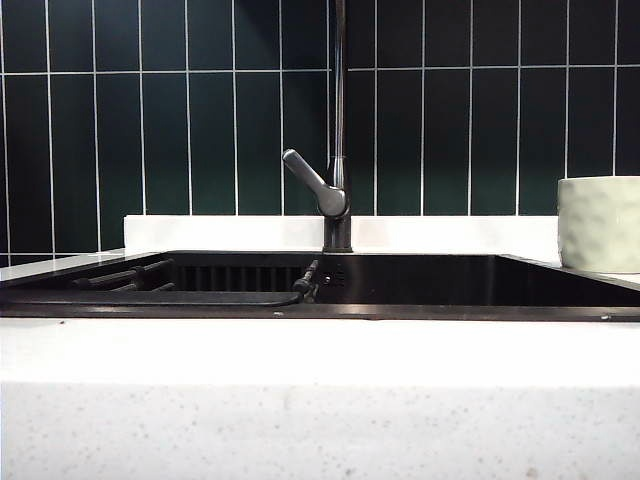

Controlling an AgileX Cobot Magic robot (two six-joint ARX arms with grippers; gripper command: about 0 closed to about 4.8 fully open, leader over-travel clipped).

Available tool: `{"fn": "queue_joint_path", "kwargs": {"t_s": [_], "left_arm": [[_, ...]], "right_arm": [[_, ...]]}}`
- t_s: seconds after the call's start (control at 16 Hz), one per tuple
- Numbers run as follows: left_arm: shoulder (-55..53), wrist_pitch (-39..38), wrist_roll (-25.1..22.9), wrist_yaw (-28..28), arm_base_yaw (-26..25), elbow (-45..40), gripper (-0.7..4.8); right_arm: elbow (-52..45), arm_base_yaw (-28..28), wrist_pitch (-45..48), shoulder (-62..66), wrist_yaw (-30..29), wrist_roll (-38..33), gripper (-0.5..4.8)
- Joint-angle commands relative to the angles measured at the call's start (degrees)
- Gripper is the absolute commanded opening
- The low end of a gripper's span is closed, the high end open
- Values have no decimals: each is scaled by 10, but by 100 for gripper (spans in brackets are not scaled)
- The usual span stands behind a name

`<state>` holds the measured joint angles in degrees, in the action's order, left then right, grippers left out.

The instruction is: Pick up the mug next to the sink, go to the faucet to get some water, pour the water into the sink, and finally put the mug back to its place.

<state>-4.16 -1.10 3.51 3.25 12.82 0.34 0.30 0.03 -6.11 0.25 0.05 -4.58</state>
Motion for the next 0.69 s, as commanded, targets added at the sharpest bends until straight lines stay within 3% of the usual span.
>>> {"fn": "queue_joint_path", "kwargs": {"t_s": [0.06, 0.31, 0.69], "left_arm": [[-1, 4, -33, -37, 0, 1, -6], [-1, 5, -35, -5, 0, 1, -5], [-1, 3, -35, -5, 0, 1, -5]], "right_arm": [[-2, 0, 15, -1, -41, 8, -6], [-2, -1, 18, -1, 2, 14, -6], [-1, 0, 20, -2, 0, 16, -5]]}}
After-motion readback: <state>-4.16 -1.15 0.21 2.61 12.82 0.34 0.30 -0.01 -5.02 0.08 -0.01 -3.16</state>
